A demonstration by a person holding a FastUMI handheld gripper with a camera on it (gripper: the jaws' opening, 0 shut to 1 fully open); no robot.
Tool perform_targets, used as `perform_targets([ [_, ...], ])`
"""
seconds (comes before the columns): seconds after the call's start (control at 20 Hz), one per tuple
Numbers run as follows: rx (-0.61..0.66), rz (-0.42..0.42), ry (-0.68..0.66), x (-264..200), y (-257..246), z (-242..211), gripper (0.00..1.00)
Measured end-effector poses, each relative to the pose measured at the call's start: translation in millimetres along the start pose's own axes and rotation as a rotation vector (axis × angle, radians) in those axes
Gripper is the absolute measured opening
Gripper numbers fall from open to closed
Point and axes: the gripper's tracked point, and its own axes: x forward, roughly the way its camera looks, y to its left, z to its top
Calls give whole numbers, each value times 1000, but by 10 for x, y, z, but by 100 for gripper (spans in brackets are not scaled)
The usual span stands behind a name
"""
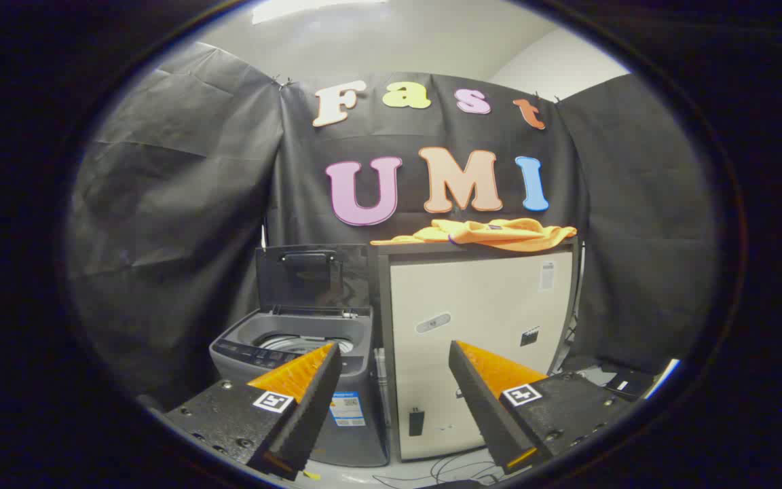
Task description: Put the clothes into the washing machine and then close the washing machine lid.
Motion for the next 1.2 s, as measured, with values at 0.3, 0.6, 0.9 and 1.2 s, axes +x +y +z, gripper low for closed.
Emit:
perform_targets([
  [0.3,32,-14,-8,27,-117,66,96],
  [0.6,35,-20,-17,80,-164,93,96],
  [0.9,56,-16,-2,205,-233,107,96],
  [1.2,102,19,-19,529,-202,477,96],
])
